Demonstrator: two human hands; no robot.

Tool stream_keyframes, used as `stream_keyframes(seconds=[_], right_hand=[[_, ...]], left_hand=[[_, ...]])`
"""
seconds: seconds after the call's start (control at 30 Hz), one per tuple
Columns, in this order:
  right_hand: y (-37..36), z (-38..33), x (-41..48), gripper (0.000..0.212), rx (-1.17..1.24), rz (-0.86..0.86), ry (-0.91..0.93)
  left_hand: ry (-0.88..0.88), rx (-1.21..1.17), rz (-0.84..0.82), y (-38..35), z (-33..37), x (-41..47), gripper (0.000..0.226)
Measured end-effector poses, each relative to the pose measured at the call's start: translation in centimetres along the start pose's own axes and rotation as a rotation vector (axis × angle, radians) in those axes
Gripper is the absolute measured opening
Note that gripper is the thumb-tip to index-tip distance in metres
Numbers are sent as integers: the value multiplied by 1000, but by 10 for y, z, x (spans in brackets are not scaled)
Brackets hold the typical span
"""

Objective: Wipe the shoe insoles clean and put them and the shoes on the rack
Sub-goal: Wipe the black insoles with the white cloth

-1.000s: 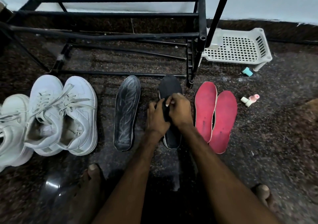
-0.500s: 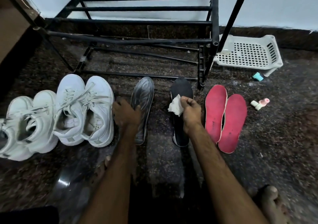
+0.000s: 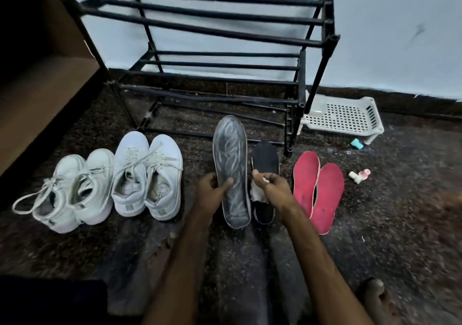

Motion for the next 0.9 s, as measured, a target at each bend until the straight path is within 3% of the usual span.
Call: stream_keyframes(seconds=[0.17, 0.27, 0.4, 0.6, 0.73, 0.9], right_hand=[[-3, -54, -40, 12, -17, -134, 220], [-5, -75, -65, 11, -63, -156, 289], [-3, -87, -88, 9, -184, -71, 375], [0, -103, -113, 11, -315, -195, 387], [-4, -115, -128, 11, -357, -315, 337], [4, -142, -148, 10, -249, -369, 268]], left_hand=[[-78, -215, -131, 9, 46, -36, 20], [-53, -429, -165, 14, 73, -52, 46], [64, -685, -451, 10, 102, -80, 70], [-22, -895, -482, 21, 126, -84, 96], [-98, -981, -610, 19, 144, -91, 97], [-173, -1011, -701, 15, 166, -97, 81]])
Point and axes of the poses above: each hand's wrist, its own x-axis towards the middle knuckle, its own y-axis out of the back of the hand, z = x × y, the point moved 4 cm from there along x, towards the middle knuckle, and after that the axes turned 9 degrees about x, right-handed, at the moved point
